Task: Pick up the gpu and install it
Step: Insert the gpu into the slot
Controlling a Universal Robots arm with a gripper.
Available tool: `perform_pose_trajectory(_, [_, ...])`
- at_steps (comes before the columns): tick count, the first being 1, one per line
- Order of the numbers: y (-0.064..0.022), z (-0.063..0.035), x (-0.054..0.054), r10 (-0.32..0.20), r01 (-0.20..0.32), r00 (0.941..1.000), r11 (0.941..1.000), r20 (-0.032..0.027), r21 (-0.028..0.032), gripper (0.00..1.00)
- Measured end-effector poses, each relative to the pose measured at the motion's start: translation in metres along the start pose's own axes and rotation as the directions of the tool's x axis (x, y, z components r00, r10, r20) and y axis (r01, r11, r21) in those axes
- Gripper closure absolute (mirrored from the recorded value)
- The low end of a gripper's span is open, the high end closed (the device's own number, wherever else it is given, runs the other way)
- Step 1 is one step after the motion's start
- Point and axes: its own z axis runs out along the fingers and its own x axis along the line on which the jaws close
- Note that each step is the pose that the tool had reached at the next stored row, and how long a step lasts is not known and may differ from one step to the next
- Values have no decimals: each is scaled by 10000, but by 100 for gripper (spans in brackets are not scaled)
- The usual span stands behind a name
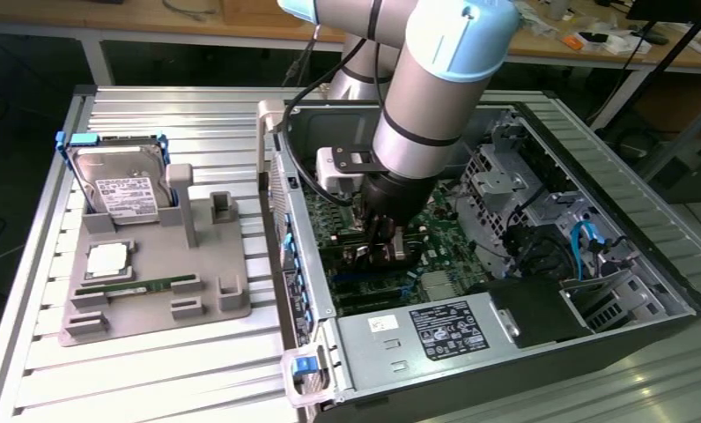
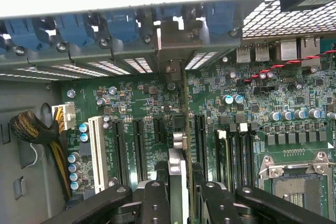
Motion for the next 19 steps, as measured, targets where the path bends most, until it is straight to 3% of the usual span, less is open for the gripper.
perform_pose_trajectory(5, [0,-41,-2,0,0,10000,10000,20,11,72])
perform_pose_trajectory(19, [3,-87,0,0,0,10000,10000,-3,-2,72])
